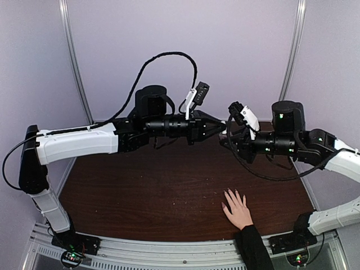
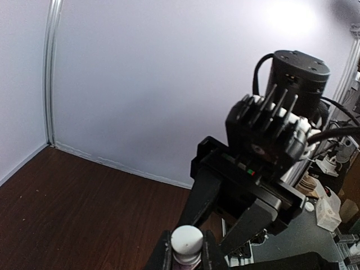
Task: Paint the nails
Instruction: Screw the nail polish bottle cap onto the nail polish bottle.
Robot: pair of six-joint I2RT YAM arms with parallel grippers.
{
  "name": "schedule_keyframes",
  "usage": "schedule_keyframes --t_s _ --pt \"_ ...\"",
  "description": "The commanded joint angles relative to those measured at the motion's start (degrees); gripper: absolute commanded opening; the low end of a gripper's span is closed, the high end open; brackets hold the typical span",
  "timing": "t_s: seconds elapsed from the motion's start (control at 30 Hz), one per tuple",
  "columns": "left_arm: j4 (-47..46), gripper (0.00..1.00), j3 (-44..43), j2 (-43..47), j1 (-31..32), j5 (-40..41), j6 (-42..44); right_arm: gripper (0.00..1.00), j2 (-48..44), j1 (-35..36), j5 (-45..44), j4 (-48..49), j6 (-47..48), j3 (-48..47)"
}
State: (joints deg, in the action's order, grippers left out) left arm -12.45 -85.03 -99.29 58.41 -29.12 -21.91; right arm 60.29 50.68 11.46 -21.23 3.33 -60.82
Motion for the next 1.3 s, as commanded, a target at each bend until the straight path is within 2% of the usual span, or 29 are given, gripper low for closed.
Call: schedule_keyframes --t_s 0.0,0.3,0.5,0.53,0.67,0.73,0.8,0.87,0.93,1.1,1.27 --pt "-3.4 0.0 1.3 0.3 2.0 -15.0 1.7 0.0 0.0 0.6 13.4 7.1 3.2 -1.1" --pt "-3.1 0.0 2.4 1.3 2.0 -26.3 4.4 0.0 -0.3 0.7 27.5 9.4 5.4 -1.4" --pt "-3.4 0.01 2.6 2.0 1.9 -29.9 5.4 0.0 -0.1 0.7 32.4 8.7 5.9 -2.0" --pt "-3.5 0.04 2.6 2.2 1.9 -30.1 5.5 0.0 -0.2 0.6 32.8 8.7 5.8 -2.0" --pt "-4.0 0.27 3.5 4.1 1.1 -28.8 5.0 0.0 -0.2 0.7 32.3 8.7 5.7 -1.9" --pt "-4.5 0.36 4.7 5.4 0.1 -25.9 4.4 0.0 -0.3 0.7 30.7 8.1 5.9 -1.7" --pt "-3.8 0.38 5.8 7.1 -1.0 -21.5 4.4 0.0 -0.8 0.6 28.1 7.9 5.9 -0.8" --pt "-3.2 0.44 7.4 9.1 -2.2 -16.7 4.3 0.0 -1.5 0.2 25.1 8.6 5.4 0.5" --pt "-0.8 0.5 8.7 11.1 -2.7 -9.2 4.7 0.0 -1.9 -0.9 22.9 9.7 4.5 1.8" --pt "7.4 0.53 8.2 13.1 -3.1 6.5 5.0 0.0 -0.5 -4.1 16.4 8.3 1.5 1.6" --pt "9.9 0.55 8.3 13.7 -3.2 15.2 4.2 0.0 0.2 -5.2 5.3 7.4 0.4 1.4"
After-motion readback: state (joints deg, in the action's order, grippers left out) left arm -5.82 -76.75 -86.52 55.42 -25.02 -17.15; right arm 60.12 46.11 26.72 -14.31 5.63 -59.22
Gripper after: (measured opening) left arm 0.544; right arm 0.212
